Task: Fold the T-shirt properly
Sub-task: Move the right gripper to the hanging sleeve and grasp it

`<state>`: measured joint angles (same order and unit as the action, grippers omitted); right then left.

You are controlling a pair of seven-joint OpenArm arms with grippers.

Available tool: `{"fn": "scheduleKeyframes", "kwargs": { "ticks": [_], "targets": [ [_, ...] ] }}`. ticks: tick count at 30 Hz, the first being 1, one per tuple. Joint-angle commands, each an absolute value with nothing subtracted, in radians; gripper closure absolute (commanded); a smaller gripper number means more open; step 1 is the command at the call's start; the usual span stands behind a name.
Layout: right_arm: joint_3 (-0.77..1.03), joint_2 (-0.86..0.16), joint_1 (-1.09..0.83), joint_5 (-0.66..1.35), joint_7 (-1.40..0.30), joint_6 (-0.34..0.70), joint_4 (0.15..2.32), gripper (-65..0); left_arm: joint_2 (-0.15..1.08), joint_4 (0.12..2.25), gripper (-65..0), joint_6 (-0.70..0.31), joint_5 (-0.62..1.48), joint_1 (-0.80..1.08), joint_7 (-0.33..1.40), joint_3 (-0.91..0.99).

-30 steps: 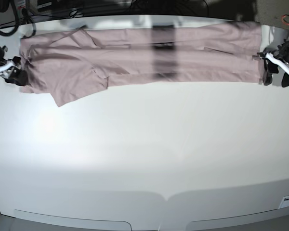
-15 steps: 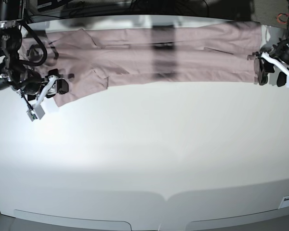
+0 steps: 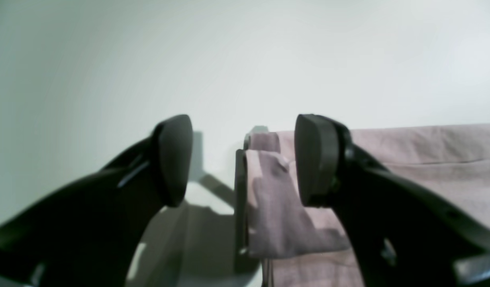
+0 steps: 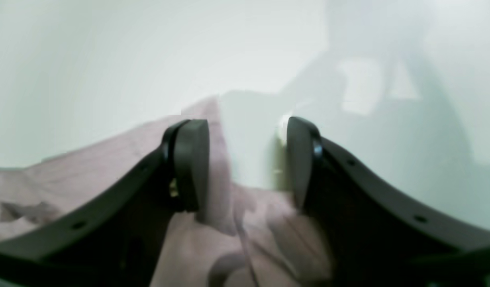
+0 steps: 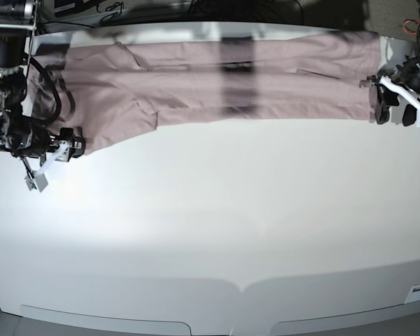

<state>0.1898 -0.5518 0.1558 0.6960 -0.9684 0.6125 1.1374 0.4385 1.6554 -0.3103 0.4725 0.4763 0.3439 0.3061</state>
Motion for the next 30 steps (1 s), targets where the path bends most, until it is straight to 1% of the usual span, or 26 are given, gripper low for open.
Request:
{"fn": "scheduleKeyframes", "kwargs": {
  "ticks": [1,3,9,14,20,24,28,30],
  "targets": [
    [0.196,-0.572,0.196,0.719,-0.979,0.635,1.140,-31.7,0.451,1.672,-39.7,-0.307,0.479,0.473,0.314,0.315],
    [0.196,-0.567,0.215,0.715,-1.014,0.648,1.126,-31.7,0.444,1.672,-39.7,-0.307,0.479,0.473,0.314,0.315],
    [0.181,-0.551,0.218,0.712,-1.019,0.648,1.119,-31.7,0.407,1.672,-39.7,-0.308,0.454,0.470,0.314,0.315],
    [0.109,-0.551,0.218,0.706,-1.019,0.648,1.119,-31.6,0.394,1.672,-39.7,-0.307,0.416,0.471,0.314,0.315],
    [0.020,-0.533,0.218,0.630,-1.018,0.645,1.119,-30.7,0.394,1.672,-39.7,-0.307,0.416,0.471,0.314,0.315],
    [0.019,-0.514,0.218,0.627,-1.019,0.628,1.119,-21.6,0.394,1.672,-39.7,-0.307,0.416,0.471,0.314,0.315],
    [0.019,-0.513,0.218,0.627,-1.019,0.628,1.119,-15.3,0.394,1.672,-39.7,-0.307,0.416,0.471,0.314,0.315],
    [0.019,-0.513,0.218,0.627,-1.018,0.628,1.119,-10.7,0.394,1.672,-39.7,-0.307,0.416,0.471,0.314,0.315]
  ]
}}
